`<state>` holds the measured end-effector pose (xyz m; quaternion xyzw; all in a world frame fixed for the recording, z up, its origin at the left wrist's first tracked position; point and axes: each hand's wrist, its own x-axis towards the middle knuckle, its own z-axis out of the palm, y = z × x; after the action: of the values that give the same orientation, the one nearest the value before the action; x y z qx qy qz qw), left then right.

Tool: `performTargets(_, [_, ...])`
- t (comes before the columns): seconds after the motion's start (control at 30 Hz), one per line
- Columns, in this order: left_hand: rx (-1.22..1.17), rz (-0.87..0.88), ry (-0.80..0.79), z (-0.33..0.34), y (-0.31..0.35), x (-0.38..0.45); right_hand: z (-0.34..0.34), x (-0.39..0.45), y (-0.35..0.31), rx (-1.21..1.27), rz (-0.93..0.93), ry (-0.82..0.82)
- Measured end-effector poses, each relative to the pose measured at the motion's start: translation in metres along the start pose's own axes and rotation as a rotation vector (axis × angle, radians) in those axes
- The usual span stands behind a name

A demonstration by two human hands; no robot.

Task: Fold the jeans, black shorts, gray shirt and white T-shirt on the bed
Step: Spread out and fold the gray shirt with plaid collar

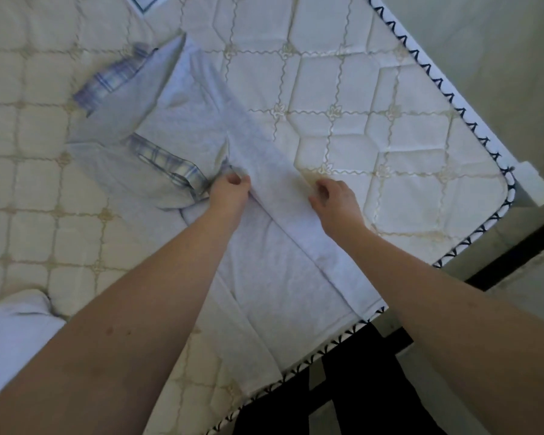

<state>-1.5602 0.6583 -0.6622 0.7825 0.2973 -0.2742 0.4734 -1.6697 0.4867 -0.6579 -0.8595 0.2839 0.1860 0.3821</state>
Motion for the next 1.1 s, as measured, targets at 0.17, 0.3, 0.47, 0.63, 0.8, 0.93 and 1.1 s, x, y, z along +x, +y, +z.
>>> performTargets(0.17, [-0.302, -0.124, -0.124, 0.000, 0.026, 0.026, -0.001, 0.034, -0.023, -0.077, -0.053, -0.021])
performTargets(0.3, [-0.499, -0.188, -0.166, 0.010, 0.039, 0.027, -0.002, 0.054, -0.036, -0.201, -0.093, -0.015])
performTargets(0.47, [-0.334, -0.204, -0.254, 0.017, 0.041, 0.030, -0.010, 0.066, -0.037, -0.258, -0.026, -0.047])
performTargets(0.63, [-0.005, -0.030, -0.145, 0.009, 0.029, 0.048, -0.013, 0.070, -0.036, -0.220, 0.005, -0.003])
performTargets(0.8, [0.151, -0.087, -0.061, 0.009, 0.020, 0.049, 0.001, 0.072, -0.045, -0.234, -0.201, -0.057])
performTargets(0.93, [-0.044, -0.063, -0.087, 0.010, 0.015, 0.045, 0.005, 0.079, -0.049, -0.346, -0.180, -0.023])
performTargets(1.1, [-0.369, -0.262, -0.481, 0.009, 0.007, 0.026, -0.003, 0.081, -0.044, -0.149, -0.093, -0.014])
